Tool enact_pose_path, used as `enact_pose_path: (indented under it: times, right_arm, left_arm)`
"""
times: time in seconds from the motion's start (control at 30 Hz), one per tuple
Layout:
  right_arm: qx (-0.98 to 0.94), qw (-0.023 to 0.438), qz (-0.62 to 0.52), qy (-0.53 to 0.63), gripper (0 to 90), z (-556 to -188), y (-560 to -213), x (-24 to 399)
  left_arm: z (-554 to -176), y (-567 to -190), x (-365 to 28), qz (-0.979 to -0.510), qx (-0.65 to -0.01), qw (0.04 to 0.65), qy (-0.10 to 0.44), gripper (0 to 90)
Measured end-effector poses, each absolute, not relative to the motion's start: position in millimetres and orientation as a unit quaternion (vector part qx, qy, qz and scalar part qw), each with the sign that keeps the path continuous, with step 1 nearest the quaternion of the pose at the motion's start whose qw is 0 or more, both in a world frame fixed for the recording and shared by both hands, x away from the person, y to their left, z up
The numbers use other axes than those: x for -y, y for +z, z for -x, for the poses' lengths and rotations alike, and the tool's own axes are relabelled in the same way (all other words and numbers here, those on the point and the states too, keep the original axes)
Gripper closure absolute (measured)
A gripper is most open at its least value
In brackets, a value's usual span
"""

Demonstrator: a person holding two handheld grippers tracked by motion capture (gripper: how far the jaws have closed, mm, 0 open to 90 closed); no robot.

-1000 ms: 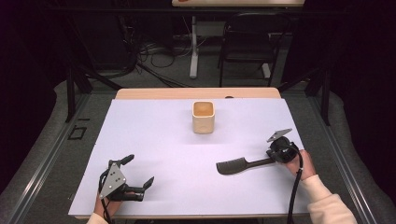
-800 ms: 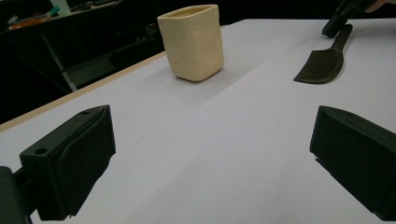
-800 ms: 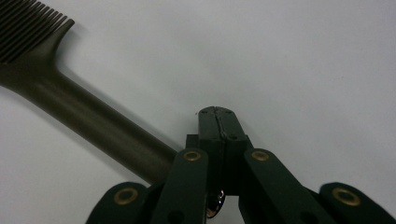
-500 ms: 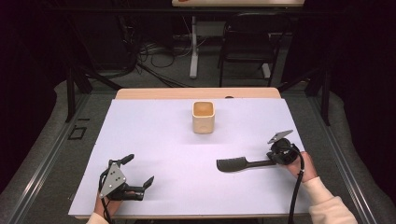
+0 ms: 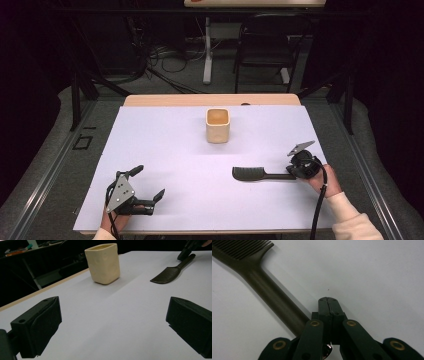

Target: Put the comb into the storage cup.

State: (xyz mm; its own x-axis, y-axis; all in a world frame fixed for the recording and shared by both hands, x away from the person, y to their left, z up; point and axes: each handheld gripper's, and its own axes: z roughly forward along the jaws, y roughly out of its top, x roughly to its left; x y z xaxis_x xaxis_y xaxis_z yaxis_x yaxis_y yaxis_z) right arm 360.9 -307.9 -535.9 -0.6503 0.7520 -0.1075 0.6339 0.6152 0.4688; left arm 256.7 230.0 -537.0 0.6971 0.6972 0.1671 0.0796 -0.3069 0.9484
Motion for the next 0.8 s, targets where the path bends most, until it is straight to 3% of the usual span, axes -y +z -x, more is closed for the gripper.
enact_pose_path:
  times: [0.8]
  right_arm:
    - [-0.896, 0.116, -0.382, 0.197, 90.0, -348.0, -532.4, 300.1]
  left_arm:
    - [-257.1, -536.9, -230.0, -0.754, -0.257, 0.53, 0.292, 0.2]
